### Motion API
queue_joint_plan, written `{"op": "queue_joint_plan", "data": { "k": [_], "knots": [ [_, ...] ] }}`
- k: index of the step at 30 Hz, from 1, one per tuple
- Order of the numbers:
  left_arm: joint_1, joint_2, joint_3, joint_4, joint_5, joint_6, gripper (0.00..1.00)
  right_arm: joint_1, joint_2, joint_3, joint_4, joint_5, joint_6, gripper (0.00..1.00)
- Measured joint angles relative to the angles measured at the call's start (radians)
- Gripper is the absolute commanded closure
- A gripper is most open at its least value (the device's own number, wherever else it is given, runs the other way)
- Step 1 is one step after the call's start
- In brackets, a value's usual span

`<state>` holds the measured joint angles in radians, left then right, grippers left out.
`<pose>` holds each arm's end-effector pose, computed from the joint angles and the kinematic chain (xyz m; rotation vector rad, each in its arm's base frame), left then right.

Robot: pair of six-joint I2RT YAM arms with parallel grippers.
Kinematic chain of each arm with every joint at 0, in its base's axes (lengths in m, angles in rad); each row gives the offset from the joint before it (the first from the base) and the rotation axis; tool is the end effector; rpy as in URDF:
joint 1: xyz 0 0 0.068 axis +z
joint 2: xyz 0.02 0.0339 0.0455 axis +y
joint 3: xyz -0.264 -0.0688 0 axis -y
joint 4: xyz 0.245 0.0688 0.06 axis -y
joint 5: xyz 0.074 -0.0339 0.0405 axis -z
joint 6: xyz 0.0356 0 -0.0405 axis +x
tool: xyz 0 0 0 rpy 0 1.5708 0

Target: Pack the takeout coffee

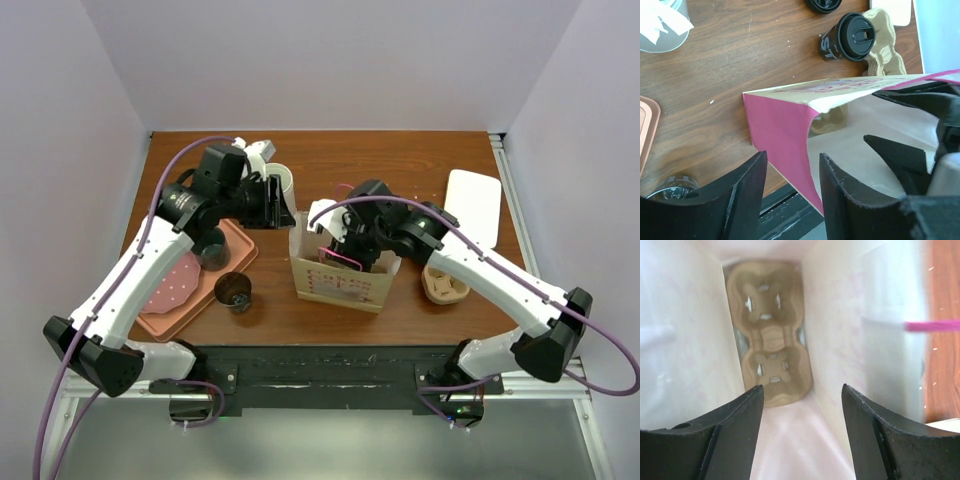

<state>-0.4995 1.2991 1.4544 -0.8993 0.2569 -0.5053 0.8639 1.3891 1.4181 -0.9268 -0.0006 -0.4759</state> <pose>0.2254 -0.1333 0.3916 0.1301 2.4200 -0.7850 0.1843 0.2158 0.3545 -1.5377 1.9409 0.1677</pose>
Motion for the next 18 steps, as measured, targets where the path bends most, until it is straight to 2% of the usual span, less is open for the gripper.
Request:
{"op": "queue_joint_plan", "data": {
  "k": [8, 13, 18],
  "knots": [
    [0.0, -0.022, 0.017, 0.0, 0.023, -0.008, 0.43, 0.0, -0.067, 0.069, 0.056, -0.009, 0.149, 0.35],
    [0.0, -0.061, 0.013, 0.002, 0.032, -0.008, 0.42, 0.0, -0.072, 0.162, 0.09, -0.006, 0.359, 0.41],
    [0.0, -0.081, -0.02, 0.02, 0.076, -0.006, 0.47, 0.0, -0.078, 0.257, 0.093, 0.055, 0.63, 0.43]
  ]
}}
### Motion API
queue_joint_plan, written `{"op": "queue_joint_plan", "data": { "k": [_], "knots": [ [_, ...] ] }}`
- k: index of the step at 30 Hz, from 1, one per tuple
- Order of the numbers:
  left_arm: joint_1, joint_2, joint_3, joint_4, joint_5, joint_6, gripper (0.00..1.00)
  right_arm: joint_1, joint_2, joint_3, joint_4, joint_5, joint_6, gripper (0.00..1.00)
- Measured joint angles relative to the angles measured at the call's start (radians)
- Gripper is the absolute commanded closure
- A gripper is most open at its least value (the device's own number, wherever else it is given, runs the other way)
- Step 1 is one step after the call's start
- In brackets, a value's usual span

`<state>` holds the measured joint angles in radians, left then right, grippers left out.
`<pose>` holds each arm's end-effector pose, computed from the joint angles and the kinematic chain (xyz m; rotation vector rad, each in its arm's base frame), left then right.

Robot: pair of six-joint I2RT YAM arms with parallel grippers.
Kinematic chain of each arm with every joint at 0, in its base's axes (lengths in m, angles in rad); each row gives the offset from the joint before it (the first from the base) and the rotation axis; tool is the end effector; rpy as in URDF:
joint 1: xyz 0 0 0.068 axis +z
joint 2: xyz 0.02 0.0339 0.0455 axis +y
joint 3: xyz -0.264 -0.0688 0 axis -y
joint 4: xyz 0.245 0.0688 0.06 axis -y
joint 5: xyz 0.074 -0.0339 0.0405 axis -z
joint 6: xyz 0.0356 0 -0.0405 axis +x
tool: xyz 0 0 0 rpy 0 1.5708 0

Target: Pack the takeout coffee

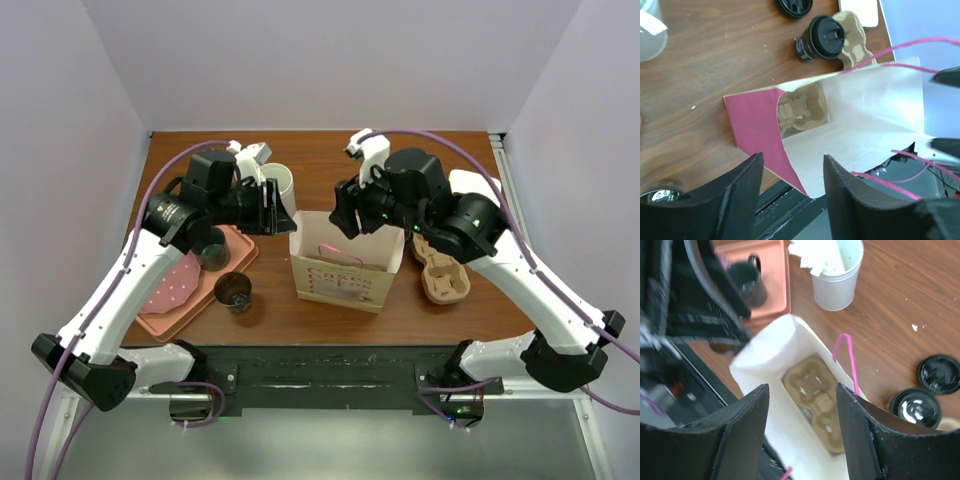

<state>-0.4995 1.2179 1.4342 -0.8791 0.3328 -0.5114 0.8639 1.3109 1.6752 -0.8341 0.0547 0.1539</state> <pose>0.2051 -0.1252 0.4062 0.1783 2.3463 -0.8988 0.1686 0.1944 0.4624 -0.6934 1.9715 0.5750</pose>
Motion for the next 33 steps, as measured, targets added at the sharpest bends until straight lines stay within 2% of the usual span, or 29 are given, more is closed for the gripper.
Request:
{"op": "queue_joint_plan", "data": {
  "k": [4, 8, 12, 16, 18, 22, 23, 25, 30, 33],
  "knots": [
    [-0.004, 0.024, -0.032, -0.005, 0.02, 0.013, 0.46, 0.0, -0.015, 0.037, -0.063, 0.113, 0.172, 0.42],
    [-0.011, 0.037, -0.042, -0.021, -0.014, 0.034, 0.44, 0.0, -0.017, 0.076, -0.23, 0.275, 0.313, 0.4],
    [-0.016, 0.038, -0.051, -0.01, -0.022, 0.052, 0.44, 0.0, -0.017, 0.086, -0.379, 0.382, 0.385, 0.4],
    [-0.026, 0.06, -0.058, 0.001, -0.027, 0.064, 0.51, 0.0, -0.015, 0.074, -0.458, 0.434, 0.429, 0.42],
    [-0.031, 0.079, -0.058, 0.003, -0.031, 0.071, 0.55, 0.0, -0.015, 0.05, -0.471, 0.455, 0.446, 0.46],
    [-0.034, 0.107, -0.058, 0.009, -0.034, 0.085, 0.74, 0.0, -0.007, -0.004, -0.483, 0.478, 0.455, 0.58],
    [-0.034, 0.111, -0.057, 0.012, -0.034, 0.086, 0.77, 0.0, 0.002, -0.013, -0.483, 0.482, 0.457, 0.63],
    [-0.034, 0.118, -0.05, 0.012, -0.034, 0.086, 0.8, 0.0, 0.02, -0.018, -0.48, 0.485, 0.452, 0.66],
    [-0.034, 0.119, -0.016, -0.014, -0.06, 0.085, 0.8, 0.0, 0.06, -0.027, -0.435, 0.474, 0.434, 0.74],
    [-0.034, 0.104, -0.012, -0.031, -0.083, 0.084, 0.73, 0.0, 0.075, -0.028, -0.399, 0.451, 0.422, 0.77]
  ]
}}
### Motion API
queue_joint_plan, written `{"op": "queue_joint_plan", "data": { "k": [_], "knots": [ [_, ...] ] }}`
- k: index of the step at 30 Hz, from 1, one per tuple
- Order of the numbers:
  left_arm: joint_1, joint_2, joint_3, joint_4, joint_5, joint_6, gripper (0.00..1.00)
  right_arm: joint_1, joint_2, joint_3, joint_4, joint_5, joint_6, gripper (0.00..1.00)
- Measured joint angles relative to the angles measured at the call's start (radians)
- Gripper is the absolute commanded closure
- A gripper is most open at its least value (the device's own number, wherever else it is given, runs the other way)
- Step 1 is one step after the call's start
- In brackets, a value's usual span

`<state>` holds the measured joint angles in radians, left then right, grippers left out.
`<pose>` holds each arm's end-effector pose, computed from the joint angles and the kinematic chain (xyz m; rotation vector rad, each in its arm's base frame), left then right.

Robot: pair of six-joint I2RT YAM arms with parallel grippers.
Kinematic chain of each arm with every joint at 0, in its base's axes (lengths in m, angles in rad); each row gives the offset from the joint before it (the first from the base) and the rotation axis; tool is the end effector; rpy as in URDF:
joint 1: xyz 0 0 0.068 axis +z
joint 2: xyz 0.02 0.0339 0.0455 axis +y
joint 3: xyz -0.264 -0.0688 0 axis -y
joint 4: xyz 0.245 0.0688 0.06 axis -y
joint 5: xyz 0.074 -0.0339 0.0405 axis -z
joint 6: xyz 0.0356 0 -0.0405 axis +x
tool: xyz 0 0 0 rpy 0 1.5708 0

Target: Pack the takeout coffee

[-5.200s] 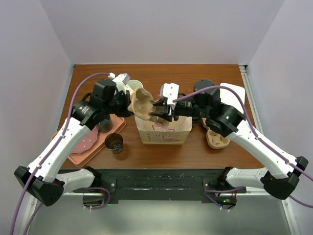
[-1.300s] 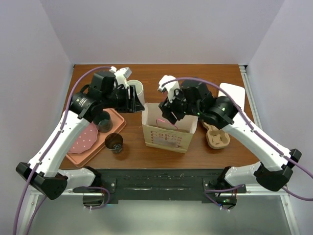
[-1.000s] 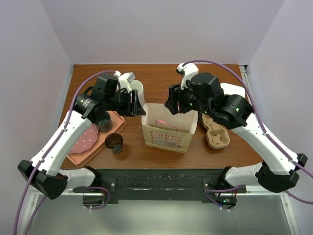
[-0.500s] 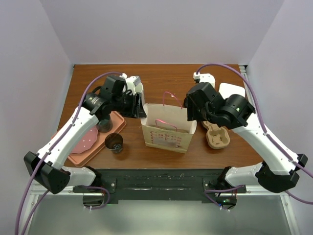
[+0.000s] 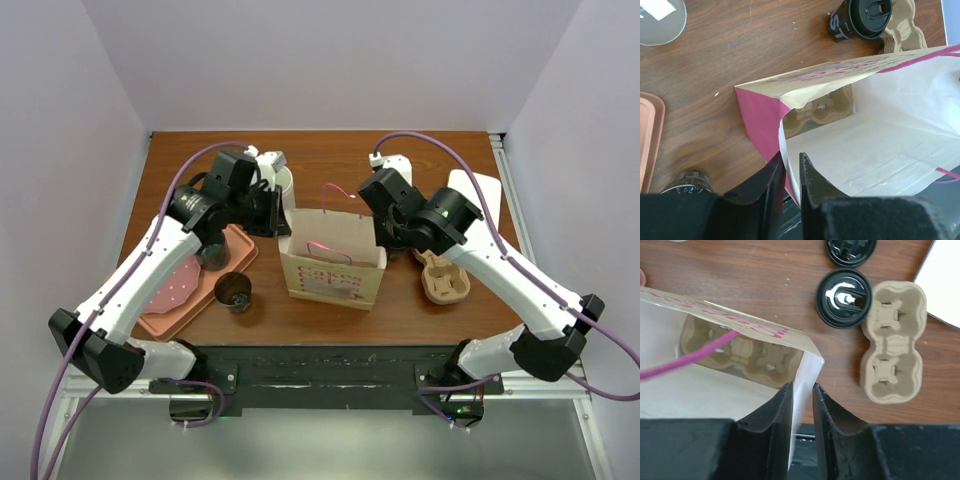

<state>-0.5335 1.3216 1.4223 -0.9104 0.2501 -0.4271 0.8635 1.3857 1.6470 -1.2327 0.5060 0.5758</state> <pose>0.2258 -0.1436 0.3751 0.2562 2.4682 -0.7344 0.1768 0.1803 0.4074 -0.1524 2.3730 0.0219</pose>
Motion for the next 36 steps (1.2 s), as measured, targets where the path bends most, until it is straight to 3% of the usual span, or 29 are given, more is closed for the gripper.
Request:
{"op": "queue_joint_plan", "data": {
  "k": [1, 3, 6, 19, 36],
  "knots": [
    [0.0, -0.006, 0.0, -0.005, -0.006, -0.001, 0.62, 0.0, 0.005, 0.0, 0.012, -0.005, -0.002, 0.77],
    [0.0, -0.018, 0.0, -0.007, -0.013, -0.004, 0.51, 0.0, 0.017, 0.0, 0.039, -0.019, -0.005, 0.81],
    [0.0, -0.028, 0.0, -0.009, -0.019, -0.008, 0.48, 0.0, 0.027, -0.002, 0.085, -0.041, -0.013, 0.84],
    [0.0, -0.016, 0.014, -0.058, -0.163, -0.007, 0.52, 0.0, 0.02, -0.047, 0.212, -0.058, -0.047, 0.91],
    [0.0, -0.012, 0.042, -0.051, -0.272, -0.035, 0.6, 0.0, -0.039, -0.129, 0.271, -0.084, -0.072, 0.93]
  ]
}}
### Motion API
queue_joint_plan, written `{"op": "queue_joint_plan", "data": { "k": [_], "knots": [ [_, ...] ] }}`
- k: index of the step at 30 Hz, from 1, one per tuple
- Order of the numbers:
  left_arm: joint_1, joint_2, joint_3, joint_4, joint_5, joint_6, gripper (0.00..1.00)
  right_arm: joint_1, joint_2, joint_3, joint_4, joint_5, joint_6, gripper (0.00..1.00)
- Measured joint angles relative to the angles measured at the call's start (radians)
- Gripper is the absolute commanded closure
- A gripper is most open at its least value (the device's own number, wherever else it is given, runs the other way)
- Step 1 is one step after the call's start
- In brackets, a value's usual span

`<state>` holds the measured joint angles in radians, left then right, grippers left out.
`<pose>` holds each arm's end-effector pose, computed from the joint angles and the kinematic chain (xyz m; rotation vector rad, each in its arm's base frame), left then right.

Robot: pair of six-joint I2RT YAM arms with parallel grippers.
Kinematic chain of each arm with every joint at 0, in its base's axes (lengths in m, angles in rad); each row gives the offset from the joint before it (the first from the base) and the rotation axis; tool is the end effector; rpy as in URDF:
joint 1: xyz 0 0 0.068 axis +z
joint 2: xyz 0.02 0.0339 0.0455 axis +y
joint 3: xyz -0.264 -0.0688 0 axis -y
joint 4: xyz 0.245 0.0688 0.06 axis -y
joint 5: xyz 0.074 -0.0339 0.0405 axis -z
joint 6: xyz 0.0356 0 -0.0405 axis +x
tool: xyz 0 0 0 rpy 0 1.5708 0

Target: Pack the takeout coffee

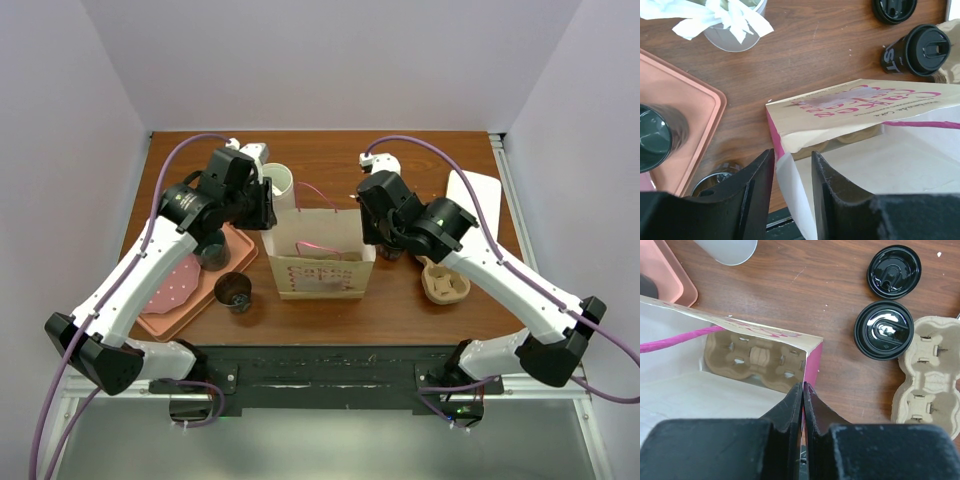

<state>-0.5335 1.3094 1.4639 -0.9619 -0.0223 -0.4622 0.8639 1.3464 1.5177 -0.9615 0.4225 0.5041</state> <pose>0.2246 -0.1317 0.3863 0.0756 2.4234 -0.4410 0.1847 0.1938 0.3961 -0.2097 2.2752 0.2134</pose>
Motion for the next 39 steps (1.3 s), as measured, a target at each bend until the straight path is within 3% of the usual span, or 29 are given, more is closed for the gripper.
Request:
{"op": "queue_joint_plan", "data": {
  "k": [7, 11, 13, 15, 24, 25, 29, 38, 39],
  "knots": [
    [0.003, 0.0, 0.0, -0.004, -0.024, 0.0, 0.62, 0.0, -0.001, -0.01, 0.013, -0.002, 0.0, 0.94],
    [0.012, 0.0, 0.0, -0.003, -0.019, -0.001, 0.85, 0.0, -0.009, -0.021, 0.016, -0.004, 0.0, 0.92],
    [0.016, 0.0, -0.001, 0.0, -0.012, 0.002, 0.92, 0.0, -0.013, -0.021, 0.016, -0.005, 0.0, 0.89],
    [0.016, 0.0, -0.002, 0.007, -0.001, 0.01, 1.0, 0.0, -0.019, -0.021, 0.019, -0.008, 0.0, 0.82],
    [0.016, -0.008, -0.014, 0.099, 0.112, 0.055, 1.0, 0.0, -0.072, 0.021, 0.049, -0.031, -0.02, 0.4],
    [0.016, -0.017, -0.026, 0.117, 0.114, 0.057, 1.0, 0.0, -0.083, 0.03, 0.058, -0.033, -0.021, 0.22],
    [0.016, -0.094, -0.108, 0.194, 0.116, 0.064, 1.0, 0.0, -0.16, 0.05, 0.132, -0.055, -0.037, 0.04],
    [0.011, -0.275, -0.277, 0.343, 0.132, 0.08, 1.0, -0.002, -0.217, 0.097, 0.156, 0.042, -0.014, 0.02],
    [0.01, -0.298, -0.309, 0.357, 0.136, 0.08, 1.0, -0.004, -0.204, 0.107, 0.135, 0.061, -0.005, 0.05]
  ]
}}
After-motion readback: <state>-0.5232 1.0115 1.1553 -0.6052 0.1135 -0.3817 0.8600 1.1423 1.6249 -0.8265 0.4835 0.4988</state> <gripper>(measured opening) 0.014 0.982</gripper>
